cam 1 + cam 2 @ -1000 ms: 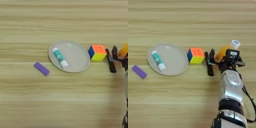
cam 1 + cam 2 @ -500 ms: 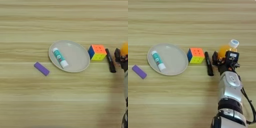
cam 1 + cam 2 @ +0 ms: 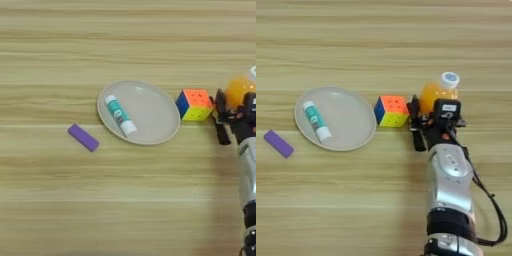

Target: Move the objects on the table

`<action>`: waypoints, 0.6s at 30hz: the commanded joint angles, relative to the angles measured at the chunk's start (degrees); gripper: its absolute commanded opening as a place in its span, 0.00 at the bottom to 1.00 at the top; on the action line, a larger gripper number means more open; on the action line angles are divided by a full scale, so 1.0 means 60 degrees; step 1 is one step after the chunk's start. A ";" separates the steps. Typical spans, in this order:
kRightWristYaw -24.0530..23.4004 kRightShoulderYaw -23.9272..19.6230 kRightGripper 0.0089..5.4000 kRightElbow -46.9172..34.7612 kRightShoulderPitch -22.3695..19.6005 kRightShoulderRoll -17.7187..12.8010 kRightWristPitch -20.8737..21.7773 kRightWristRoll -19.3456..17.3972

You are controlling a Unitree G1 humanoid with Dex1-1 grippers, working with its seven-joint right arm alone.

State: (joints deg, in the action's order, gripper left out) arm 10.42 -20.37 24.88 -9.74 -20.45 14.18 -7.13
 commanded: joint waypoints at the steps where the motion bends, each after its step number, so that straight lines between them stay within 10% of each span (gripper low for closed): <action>1: -0.0031 0.0486 0.64 -0.2410 -0.0783 -0.0146 0.0106 0.0118; 18: 0.0699 0.1722 0.64 -0.4008 -0.0331 0.0776 -0.0475 -0.0141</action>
State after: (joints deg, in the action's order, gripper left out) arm 13.67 -11.28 5.08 -8.54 -15.54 11.02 -6.78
